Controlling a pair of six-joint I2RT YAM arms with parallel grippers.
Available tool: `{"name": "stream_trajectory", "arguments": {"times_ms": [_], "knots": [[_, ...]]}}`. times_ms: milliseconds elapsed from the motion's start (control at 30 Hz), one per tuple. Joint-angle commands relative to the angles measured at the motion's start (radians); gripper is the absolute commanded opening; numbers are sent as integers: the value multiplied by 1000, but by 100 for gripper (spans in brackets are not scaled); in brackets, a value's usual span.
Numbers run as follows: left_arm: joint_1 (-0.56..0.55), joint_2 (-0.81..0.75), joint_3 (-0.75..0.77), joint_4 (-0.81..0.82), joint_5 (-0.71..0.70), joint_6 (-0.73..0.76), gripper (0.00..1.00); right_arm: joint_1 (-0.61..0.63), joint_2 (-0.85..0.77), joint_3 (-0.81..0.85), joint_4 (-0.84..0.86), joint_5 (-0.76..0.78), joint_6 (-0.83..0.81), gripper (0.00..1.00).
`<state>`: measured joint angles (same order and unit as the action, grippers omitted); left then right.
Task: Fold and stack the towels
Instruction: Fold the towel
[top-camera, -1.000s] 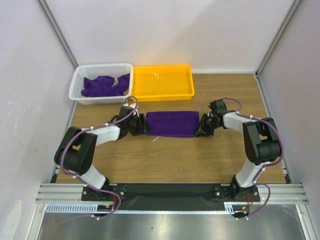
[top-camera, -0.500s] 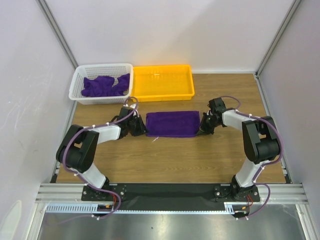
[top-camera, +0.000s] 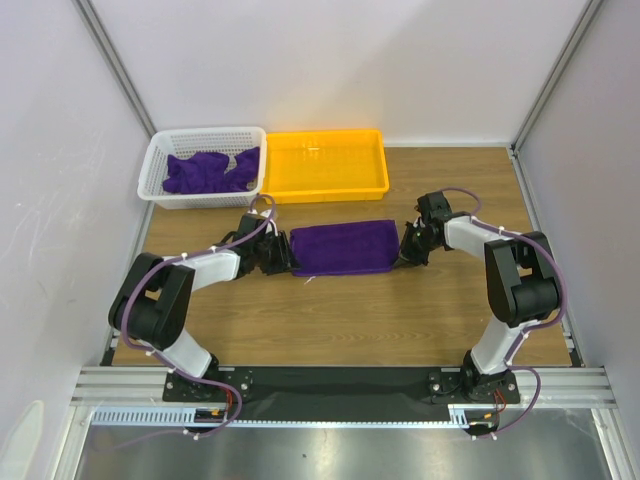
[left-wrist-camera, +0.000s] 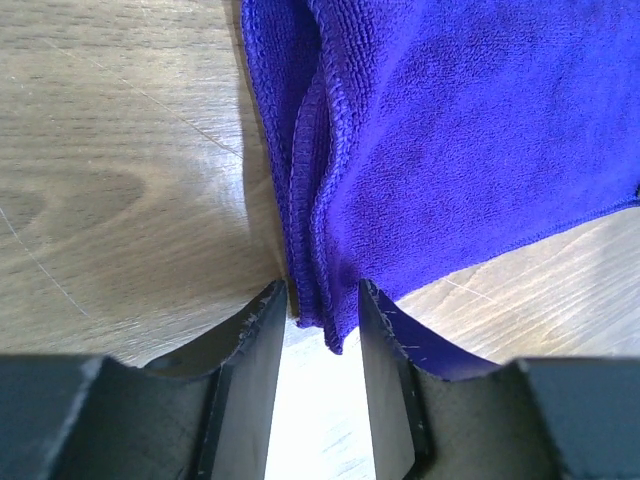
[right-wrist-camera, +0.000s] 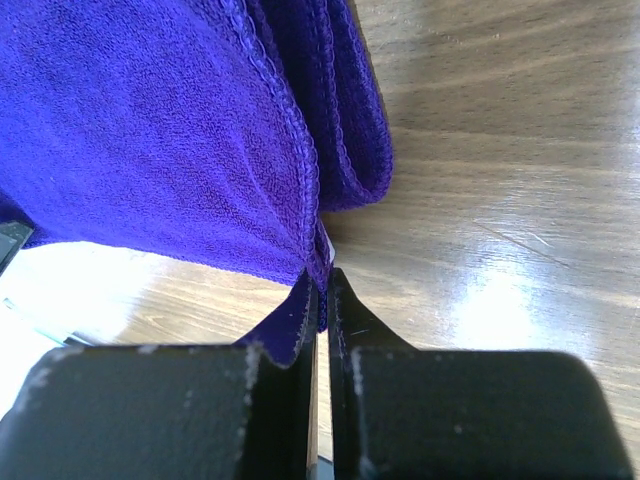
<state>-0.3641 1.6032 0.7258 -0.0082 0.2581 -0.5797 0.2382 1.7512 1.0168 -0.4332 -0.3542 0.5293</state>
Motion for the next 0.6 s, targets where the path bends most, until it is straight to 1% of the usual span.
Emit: {"name": "stream_trajectory", "arguments": {"times_ms": [0, 167, 200, 267, 567], "knots": [[-1, 17, -26, -65, -16, 17, 42, 3, 7, 31, -10, 14, -20, 0], [-9, 15, -28, -72, -10, 14, 43, 4, 8, 34, -13, 11, -18, 0], [-10, 14, -26, -75, -10, 15, 45, 3, 7, 35, -12, 11, -18, 0], [-15, 14, -28, -78, -7, 12, 46, 3, 8, 35, -12, 9, -18, 0], [-24, 41, -20, -87, 9, 15, 45, 3, 8, 29, -1, 6, -15, 0]]}}
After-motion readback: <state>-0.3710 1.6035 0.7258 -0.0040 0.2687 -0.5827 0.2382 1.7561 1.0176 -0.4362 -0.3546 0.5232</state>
